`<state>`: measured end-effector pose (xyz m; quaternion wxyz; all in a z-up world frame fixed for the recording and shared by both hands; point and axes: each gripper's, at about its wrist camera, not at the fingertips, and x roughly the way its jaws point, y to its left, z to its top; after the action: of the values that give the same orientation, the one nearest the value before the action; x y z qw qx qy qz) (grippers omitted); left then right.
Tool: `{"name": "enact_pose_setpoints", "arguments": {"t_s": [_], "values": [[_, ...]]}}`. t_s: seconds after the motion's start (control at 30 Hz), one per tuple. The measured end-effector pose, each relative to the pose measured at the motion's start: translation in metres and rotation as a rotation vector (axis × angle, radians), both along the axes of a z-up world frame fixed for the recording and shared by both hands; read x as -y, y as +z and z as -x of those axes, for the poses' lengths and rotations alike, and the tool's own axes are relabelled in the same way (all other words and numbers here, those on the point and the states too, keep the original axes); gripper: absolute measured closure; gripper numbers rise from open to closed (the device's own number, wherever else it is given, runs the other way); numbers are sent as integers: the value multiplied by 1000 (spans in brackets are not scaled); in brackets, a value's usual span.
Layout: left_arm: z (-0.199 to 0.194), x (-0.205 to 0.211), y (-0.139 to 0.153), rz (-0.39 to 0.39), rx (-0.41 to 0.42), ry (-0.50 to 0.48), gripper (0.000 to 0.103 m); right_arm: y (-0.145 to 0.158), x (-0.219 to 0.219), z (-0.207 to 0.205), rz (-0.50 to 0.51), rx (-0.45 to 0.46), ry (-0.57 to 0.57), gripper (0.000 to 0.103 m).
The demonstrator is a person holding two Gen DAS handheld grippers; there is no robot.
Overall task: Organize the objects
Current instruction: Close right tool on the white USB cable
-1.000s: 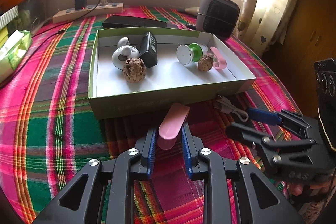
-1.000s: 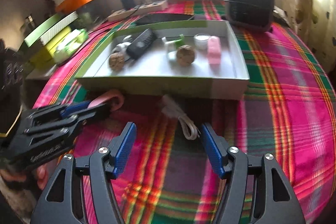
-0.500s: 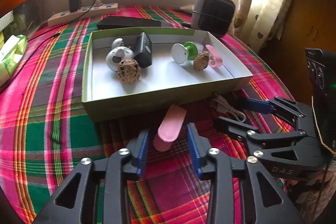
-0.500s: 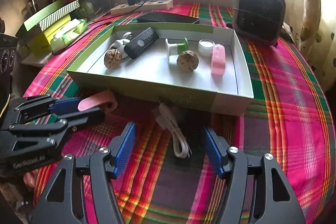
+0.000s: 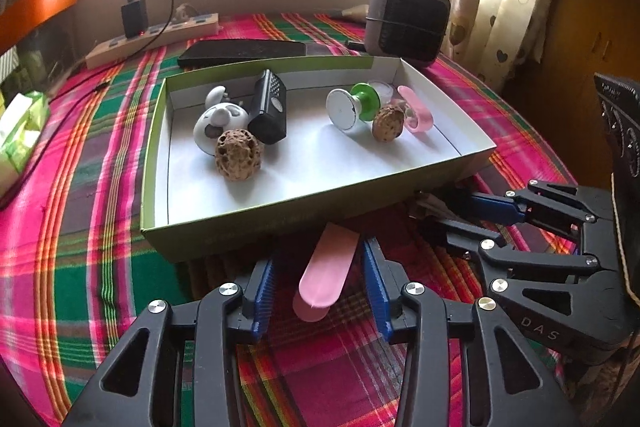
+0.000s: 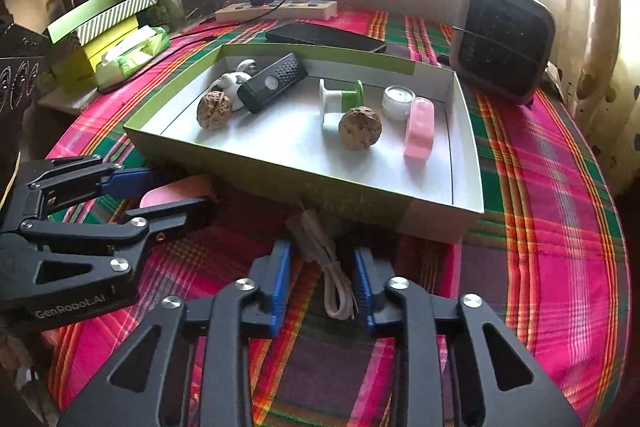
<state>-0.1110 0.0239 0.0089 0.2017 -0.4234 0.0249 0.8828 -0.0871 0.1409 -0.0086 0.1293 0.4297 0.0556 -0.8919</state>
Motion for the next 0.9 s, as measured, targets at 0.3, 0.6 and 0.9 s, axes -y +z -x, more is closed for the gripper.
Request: {"name": "enact_pose_setpoints", "arguments": {"t_s": [0.3, 0.6, 0.9], "values": [[-1, 2, 0, 5, -3, 20, 81, 0, 1, -1, 12, 1, 8, 83], [-2, 3, -1, -4, -3, 27, 87, 0, 0, -3, 40, 8, 3, 83], [-6, 4, 1, 14, -17, 48, 87, 0, -1, -5, 55, 9, -6, 83]]}}
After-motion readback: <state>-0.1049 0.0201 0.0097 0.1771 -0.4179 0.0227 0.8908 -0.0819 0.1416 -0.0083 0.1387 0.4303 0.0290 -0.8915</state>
